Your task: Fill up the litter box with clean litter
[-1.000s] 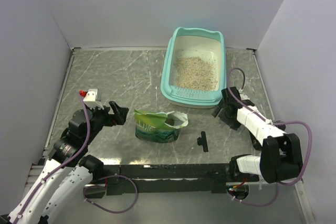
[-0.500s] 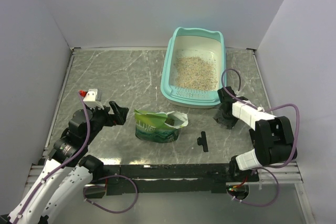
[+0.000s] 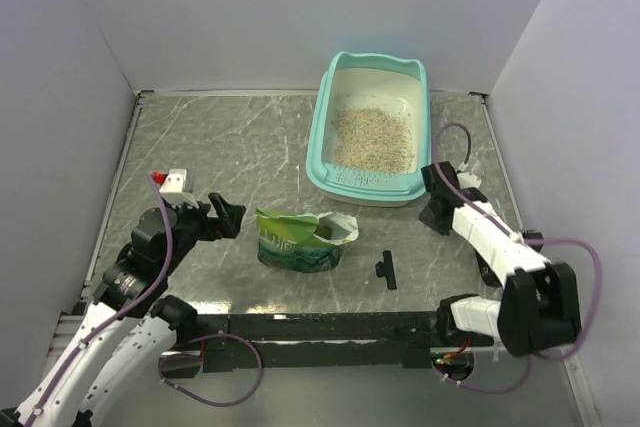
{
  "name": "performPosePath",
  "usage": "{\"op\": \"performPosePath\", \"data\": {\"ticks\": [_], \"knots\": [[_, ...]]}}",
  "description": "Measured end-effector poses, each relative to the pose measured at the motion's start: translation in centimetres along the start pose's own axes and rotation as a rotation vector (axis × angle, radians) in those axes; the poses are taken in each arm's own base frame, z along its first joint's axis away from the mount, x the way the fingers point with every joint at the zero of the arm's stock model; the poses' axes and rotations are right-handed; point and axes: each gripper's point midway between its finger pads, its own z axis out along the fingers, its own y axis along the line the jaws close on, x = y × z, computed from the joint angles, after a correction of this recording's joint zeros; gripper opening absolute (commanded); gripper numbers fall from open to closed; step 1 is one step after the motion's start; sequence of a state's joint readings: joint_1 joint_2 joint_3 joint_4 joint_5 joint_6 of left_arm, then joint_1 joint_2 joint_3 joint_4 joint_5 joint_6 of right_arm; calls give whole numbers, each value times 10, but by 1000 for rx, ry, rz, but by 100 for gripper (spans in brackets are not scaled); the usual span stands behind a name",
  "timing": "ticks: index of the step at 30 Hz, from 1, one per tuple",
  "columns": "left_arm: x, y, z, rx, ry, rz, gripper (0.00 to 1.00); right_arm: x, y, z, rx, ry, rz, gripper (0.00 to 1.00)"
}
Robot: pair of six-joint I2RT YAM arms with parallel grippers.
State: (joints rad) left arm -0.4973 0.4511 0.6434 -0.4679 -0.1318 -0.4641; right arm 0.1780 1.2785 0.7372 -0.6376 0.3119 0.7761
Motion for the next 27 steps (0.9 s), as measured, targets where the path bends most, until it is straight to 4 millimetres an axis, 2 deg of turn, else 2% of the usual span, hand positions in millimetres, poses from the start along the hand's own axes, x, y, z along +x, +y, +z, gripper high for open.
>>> {"op": "performPosePath", "data": {"ticks": [3, 7, 10, 12, 16, 21, 24, 27], "knots": [[2, 0, 1, 0, 9, 1, 96, -21, 5, -33, -51, -101, -17, 0], [2, 0, 2, -4, 12, 1, 95, -46, 28, -84, -166, -235, -97, 0], [1, 1, 2, -8, 10, 1, 95, -52, 51, -129, -280, -321, -220, 0], [-1, 0, -1, -10, 15, 2, 95, -49, 62, -149, -341, -343, -296, 0], [-27, -11, -12, 2, 0, -2, 95, -36, 89, -197, -482, -391, -525, 0], [-74, -36, -40, 59, -47, -9, 95, 5, 114, -249, -651, -436, -859, 0], [-100, -54, -57, 116, -67, -11, 95, 32, 121, -270, -707, -463, -1042, 0], [-117, -73, -71, 185, -57, -10, 95, 52, 123, -287, -735, -488, -1195, 0]]}}
